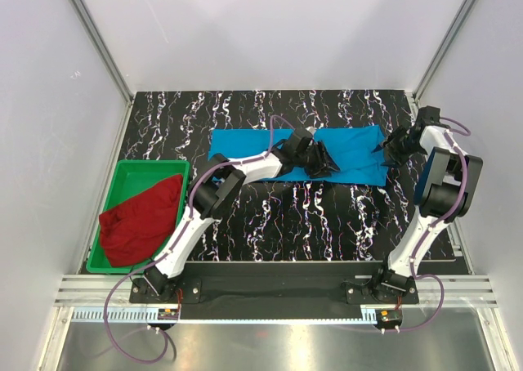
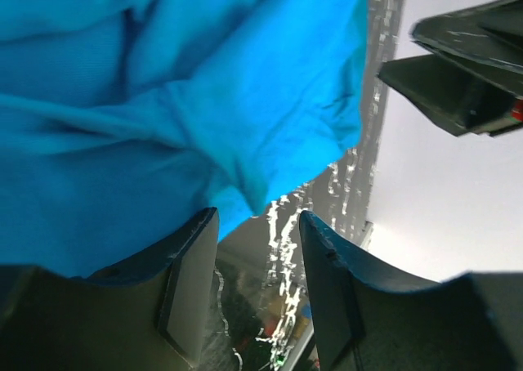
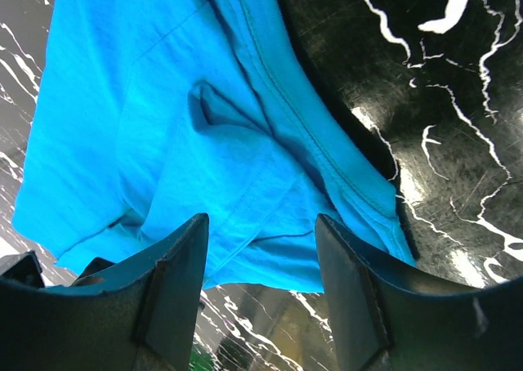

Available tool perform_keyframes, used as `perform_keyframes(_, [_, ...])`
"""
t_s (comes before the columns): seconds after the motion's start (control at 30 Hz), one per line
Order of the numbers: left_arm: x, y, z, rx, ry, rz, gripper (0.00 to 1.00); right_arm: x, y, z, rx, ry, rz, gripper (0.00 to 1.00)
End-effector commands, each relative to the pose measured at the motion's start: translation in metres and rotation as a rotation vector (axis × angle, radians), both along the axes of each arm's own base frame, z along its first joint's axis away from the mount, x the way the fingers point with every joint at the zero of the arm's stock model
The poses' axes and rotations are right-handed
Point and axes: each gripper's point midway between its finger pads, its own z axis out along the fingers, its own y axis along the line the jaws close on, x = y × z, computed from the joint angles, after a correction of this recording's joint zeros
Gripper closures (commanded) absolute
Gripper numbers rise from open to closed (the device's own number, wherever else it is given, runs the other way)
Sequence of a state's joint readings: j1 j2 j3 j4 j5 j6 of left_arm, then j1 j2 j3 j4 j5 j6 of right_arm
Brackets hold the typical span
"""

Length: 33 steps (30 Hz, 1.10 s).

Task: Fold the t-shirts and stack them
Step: Fold the tshirt

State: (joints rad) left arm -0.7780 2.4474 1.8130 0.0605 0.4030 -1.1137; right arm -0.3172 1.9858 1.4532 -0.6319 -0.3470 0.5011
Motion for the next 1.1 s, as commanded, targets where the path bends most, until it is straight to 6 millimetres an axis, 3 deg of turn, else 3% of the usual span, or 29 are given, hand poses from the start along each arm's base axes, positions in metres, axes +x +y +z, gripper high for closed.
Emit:
perform_keyframes(0.0, [0.012, -0.006, 0.03, -0.013, -0.083, 0.027, 0.5, 0.011, -0.003, 0.009, 0.003, -0.04, 0.011, 0.38])
perform_keyframes(0.17, [0.012, -0.014, 0.015, -0.016, -0.043, 0.019, 0.51, 0.011, -0.004, 0.008, 0.002, -0.037, 0.009, 0.38])
perform_keyframes(0.3, [0.013, -0.021, 0.019, -0.04, -0.055, 0.014, 0.54, 0.01, -0.004, 0.006, 0.005, -0.034, 0.011, 0.38])
perform_keyframes(0.4, [0.012, -0.027, 0.02, -0.047, -0.053, 0.003, 0.58, 0.009, -0.003, 0.002, 0.014, -0.026, 0.007, 0.38])
perform_keyframes(0.47, [0.009, -0.03, 0.019, -0.056, -0.046, -0.008, 0.66, 0.009, -0.001, 0.001, 0.023, -0.025, 0.008, 0.38])
perform_keyframes(0.67, [0.013, -0.031, 0.041, -0.108, -0.068, -0.015, 0.87, 0.005, 0.001, -0.003, 0.033, -0.015, 0.013, 0.4])
perform_keyframes(0.97, [0.026, -0.028, 0.067, -0.233, -0.019, 0.025, 0.92, 0.002, 0.01, -0.014, 0.094, -0.017, -0.008, 0.6])
perform_keyframes(1.07, [0.033, -0.023, 0.07, -0.239, -0.024, 0.04, 0.93, 0.006, 0.01, -0.019, 0.109, -0.015, -0.022, 0.62])
